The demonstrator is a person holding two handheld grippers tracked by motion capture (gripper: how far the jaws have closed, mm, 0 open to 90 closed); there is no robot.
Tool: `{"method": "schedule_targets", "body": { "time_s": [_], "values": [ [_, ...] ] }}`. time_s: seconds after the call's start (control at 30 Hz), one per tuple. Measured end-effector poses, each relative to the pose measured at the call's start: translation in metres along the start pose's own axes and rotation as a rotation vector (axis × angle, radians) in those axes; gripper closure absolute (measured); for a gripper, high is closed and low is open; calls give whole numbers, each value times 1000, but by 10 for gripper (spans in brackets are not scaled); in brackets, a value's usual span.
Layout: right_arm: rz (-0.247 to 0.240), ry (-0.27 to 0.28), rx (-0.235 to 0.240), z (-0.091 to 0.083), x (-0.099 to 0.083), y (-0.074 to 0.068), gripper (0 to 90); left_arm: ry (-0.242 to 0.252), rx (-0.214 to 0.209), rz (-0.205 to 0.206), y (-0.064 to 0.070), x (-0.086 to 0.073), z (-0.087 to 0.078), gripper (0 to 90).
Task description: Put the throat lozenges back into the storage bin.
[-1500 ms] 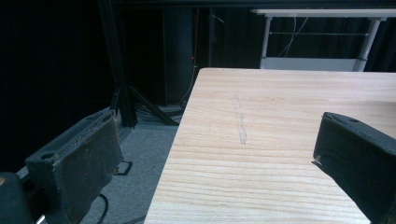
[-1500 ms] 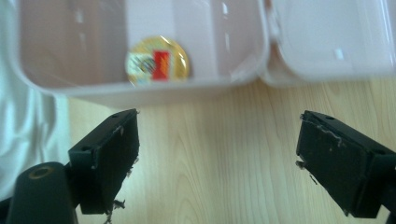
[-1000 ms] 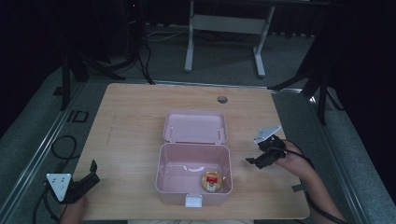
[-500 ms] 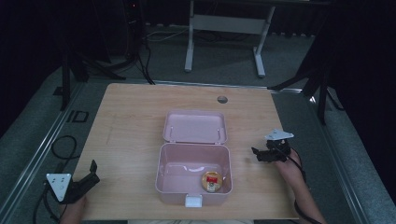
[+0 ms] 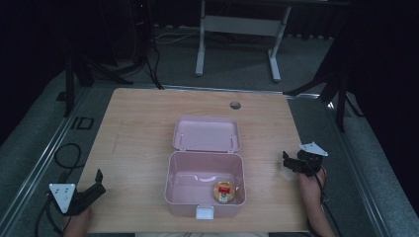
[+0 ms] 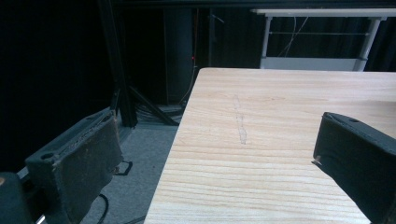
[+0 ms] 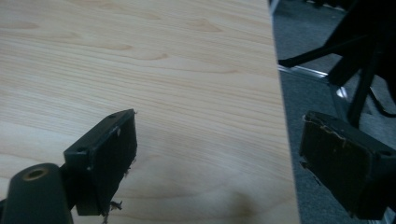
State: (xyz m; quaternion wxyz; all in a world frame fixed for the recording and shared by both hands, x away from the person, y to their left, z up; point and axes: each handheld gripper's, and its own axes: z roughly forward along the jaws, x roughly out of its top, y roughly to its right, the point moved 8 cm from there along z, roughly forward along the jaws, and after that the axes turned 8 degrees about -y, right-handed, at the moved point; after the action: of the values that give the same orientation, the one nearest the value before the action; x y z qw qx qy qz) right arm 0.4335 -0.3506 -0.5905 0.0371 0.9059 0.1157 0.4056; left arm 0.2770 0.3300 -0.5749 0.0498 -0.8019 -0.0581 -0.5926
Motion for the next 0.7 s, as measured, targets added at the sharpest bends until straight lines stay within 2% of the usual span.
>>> {"method": "schedule_targets", "body": {
  "time_s": [0.03, 0.1, 0.2, 0.23, 0.3, 0.4, 0.5, 0.53, 0.6, 0.67, 0.7],
  "values": [
    [25, 3, -13, -1, -2, 3, 110, 1, 0, 0, 0, 0, 0, 12],
    [35, 7, -24, -1, -3, 5, 110, 1, 1, -1, 0, 0, 0, 12],
    [88, 14, -71, -3, -7, 14, 110, 3, -1, -4, 0, 0, 0, 12],
    [136, 11, -64, -4, -9, 20, 110, 3, 0, -5, 0, 0, 0, 12],
    [148, 7, -59, -4, -10, 22, 110, 2, 0, -5, 0, 0, 0, 12],
    [194, 7, -63, -4, -14, 30, 111, 4, 0, -3, 0, 0, 0, 12],
    [202, 7, -52, -4, -14, 32, 111, 5, 0, -5, 0, 0, -1, 12],
    [207, 9, -77, -6, -15, 34, 113, 5, 1, -5, 0, 0, -1, 12],
    [198, 21, -77, -8, -15, 34, 115, 3, 0, -5, 0, 0, 0, 12],
    [201, 26, -48, -9, -13, 32, 115, 3, -1, -5, 0, 0, 0, 12],
    [201, 26, -48, -9, -13, 32, 115, 3, -1, -5, 0, 0, 0, 12]
  ]
}}
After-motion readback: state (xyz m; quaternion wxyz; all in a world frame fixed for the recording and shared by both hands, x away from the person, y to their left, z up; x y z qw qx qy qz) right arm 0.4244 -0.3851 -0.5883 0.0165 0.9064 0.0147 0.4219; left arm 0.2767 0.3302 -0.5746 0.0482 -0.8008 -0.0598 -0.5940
